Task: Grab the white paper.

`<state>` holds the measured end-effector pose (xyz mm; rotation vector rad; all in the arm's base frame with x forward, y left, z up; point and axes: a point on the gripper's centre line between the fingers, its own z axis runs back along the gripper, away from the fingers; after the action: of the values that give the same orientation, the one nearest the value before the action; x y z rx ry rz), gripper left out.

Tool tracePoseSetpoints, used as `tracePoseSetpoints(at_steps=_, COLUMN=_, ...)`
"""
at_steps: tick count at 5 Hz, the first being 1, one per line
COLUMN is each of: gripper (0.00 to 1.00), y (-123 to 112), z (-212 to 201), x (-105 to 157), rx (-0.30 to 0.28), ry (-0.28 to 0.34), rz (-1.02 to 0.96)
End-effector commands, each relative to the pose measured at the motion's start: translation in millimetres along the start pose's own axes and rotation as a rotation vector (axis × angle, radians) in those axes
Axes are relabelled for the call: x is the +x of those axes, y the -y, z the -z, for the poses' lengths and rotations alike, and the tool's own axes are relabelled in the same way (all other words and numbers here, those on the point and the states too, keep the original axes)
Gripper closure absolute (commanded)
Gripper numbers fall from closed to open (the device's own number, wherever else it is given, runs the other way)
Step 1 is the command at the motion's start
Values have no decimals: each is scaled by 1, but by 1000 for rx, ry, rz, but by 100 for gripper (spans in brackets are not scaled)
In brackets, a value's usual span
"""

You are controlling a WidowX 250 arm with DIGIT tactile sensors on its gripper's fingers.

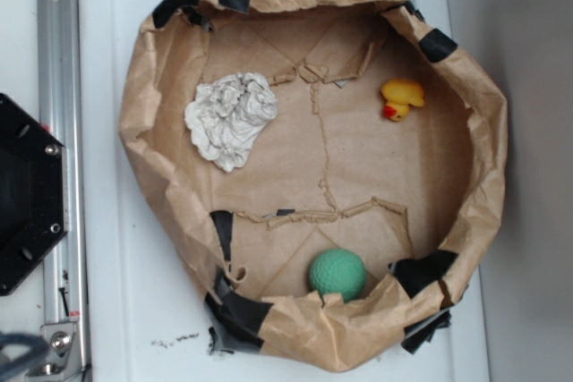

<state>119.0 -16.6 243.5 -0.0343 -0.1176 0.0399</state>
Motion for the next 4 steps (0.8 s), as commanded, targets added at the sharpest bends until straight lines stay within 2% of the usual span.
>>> tracePoseSetpoints(at_steps=1, gripper=0, y=0, z=0, x=0, rx=0, ry=0, rz=0)
tracePoseSetpoints(at_steps=2, gripper=0, y=-13, z=7, x=50, rx=112, ry=76, rz=-189)
tracePoseSetpoints(at_steps=3, gripper=0, y=-17, z=25, x=97, rx=151, ry=110, rz=-259)
tracePoseSetpoints(at_steps=4, gripper=0, y=-19, z=82, x=129, rx=148, ry=68, rz=-216)
